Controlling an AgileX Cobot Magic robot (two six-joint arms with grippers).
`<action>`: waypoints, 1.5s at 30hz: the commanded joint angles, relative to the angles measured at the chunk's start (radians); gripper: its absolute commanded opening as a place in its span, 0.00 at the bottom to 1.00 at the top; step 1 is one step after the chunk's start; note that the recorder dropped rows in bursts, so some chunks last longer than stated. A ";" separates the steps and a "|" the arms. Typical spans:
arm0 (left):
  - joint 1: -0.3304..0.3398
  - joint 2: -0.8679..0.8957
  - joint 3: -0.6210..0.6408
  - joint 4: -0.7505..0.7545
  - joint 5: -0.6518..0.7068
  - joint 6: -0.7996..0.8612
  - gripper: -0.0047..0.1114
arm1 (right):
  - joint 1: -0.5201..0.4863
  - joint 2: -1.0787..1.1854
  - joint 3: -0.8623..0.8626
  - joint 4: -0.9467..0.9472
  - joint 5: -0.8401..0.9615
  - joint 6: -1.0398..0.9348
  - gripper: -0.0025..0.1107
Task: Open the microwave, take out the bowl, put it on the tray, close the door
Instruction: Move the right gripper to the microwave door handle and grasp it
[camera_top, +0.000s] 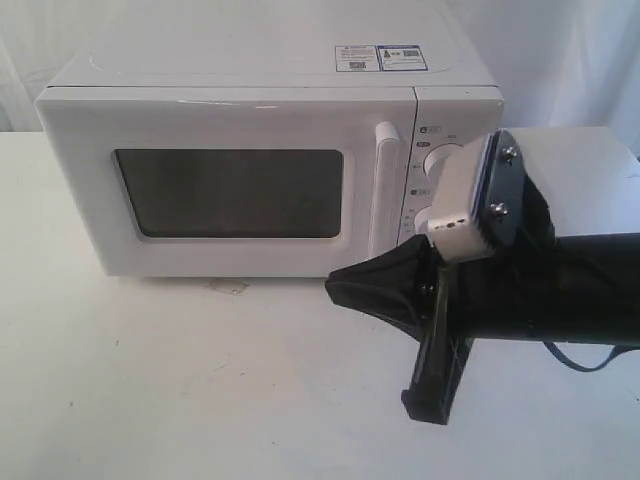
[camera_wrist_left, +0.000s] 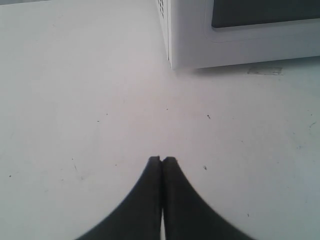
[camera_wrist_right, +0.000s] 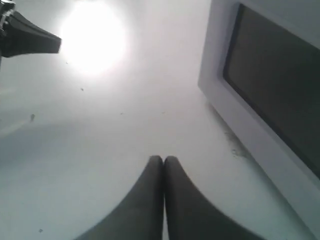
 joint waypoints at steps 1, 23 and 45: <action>0.002 -0.005 0.003 -0.006 0.002 0.002 0.04 | -0.003 0.040 -0.004 0.031 -0.243 -0.046 0.02; 0.002 -0.005 0.003 -0.006 0.002 0.002 0.04 | -0.132 0.212 -0.156 0.102 -0.155 -0.046 0.54; 0.002 -0.005 0.003 -0.006 0.002 0.002 0.04 | -0.333 0.265 -0.194 0.092 0.219 -0.046 0.59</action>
